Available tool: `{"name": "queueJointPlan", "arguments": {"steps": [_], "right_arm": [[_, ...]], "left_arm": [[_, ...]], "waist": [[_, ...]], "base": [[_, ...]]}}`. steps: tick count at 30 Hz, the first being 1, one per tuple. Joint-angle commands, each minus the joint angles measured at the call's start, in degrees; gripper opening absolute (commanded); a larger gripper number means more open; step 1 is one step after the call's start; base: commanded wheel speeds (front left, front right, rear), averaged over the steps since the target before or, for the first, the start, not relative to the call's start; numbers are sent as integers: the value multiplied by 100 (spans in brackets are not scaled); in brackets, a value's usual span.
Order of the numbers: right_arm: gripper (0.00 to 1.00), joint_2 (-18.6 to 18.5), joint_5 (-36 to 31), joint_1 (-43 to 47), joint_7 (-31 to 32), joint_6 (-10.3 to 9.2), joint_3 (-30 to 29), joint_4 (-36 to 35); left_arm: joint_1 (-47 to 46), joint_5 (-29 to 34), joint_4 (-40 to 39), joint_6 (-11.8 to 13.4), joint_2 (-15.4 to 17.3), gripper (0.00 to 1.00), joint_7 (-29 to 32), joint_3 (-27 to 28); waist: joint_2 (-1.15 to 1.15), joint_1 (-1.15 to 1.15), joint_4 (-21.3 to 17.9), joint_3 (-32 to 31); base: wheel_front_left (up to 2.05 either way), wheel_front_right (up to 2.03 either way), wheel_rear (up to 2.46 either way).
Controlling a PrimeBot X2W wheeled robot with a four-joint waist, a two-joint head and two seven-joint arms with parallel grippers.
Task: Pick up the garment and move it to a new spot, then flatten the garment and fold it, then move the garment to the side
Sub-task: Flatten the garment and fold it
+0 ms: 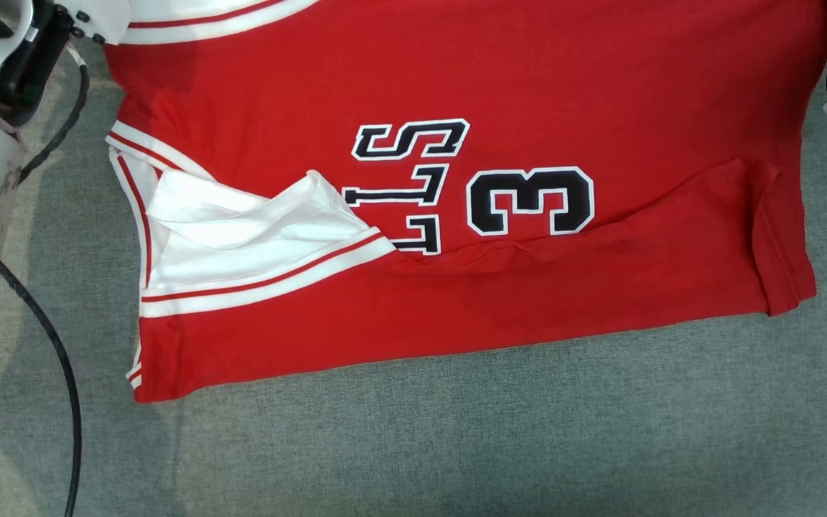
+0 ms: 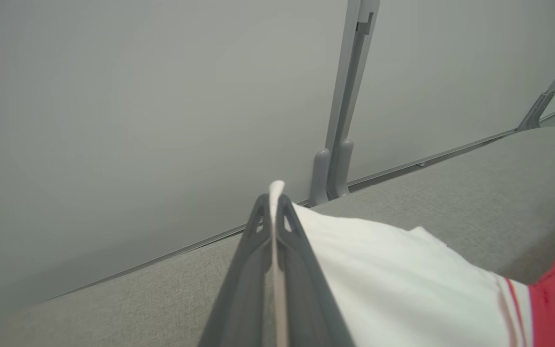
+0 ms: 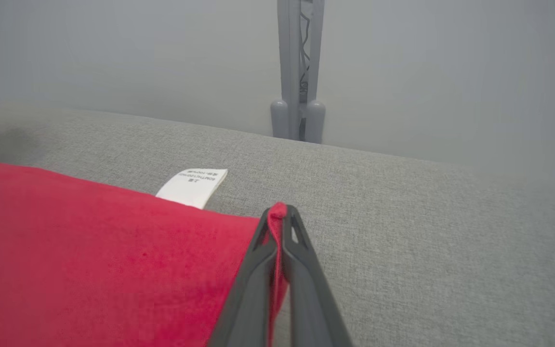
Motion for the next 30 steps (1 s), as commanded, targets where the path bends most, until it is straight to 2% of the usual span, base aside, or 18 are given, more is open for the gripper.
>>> {"name": "queueJointPlan", "arguments": {"steps": [1, 8, 11, 15, 19, 22, 28, 29, 30], "right_arm": [[0, -90, 84, 104, -77, -2, -11, -98], [0, -464, 192, 835, -239, -2, -138, -835], [0, -584, 225, 1354, -294, -2, -337, -1281], [0, -596, 178, 2076, -312, -2, -748, -1772], [0, -451, 66, 2779, -252, -2, -1251, -2088], [0, -305, -95, 3220, -188, -2, -1584, -2162], [2, 203, -285, 3824, -193, -2, -1961, -2148], [35, 293, -315, 3893, -235, -2, -2006, -2128], [71, 421, -284, 3956, -261, -2, -2045, -2118]], "left_arm": [[176, -71, -158, 43, 77, 0, -55, 51], [1290, -509, -1517, 220, 421, 0, -87, 340], [2099, -764, -2550, 413, 675, 0, -50, 504], [3288, -1074, -3951, 800, 1016, 0, -40, 781], [4428, -1389, -5078, 1160, 1242, 0, -58, 1017], [5104, -1574, -5558, 1373, 1324, 0, -90, 1126], [5915, -1888, -5658, 1524, 1255, 0, -123, 1118], [5990, -1916, -5578, 1545, 1212, 0, -106, 1072], [6038, -1968, -5524, 1517, 1138, 20, -124, 1025]], "waist": [[0, 0, 17, -21], [0, 0, 83, -146], [0, 0, 108, -203], [0, 0, 157, -243], [0, 0, 215, -261], [0, 0, 261, -280], [0, 0, 342, -324], [0, 0, 353, -340], [0, 0, 356, -351]], "base": [[0, 0, 0], [0, 0, 0], [0, 0, 0], [0, 0, 0], [0, 0, 0], [0, 0, 0], [0, 0, 0], [0, 0, 0], [0, 0, 0]]}}
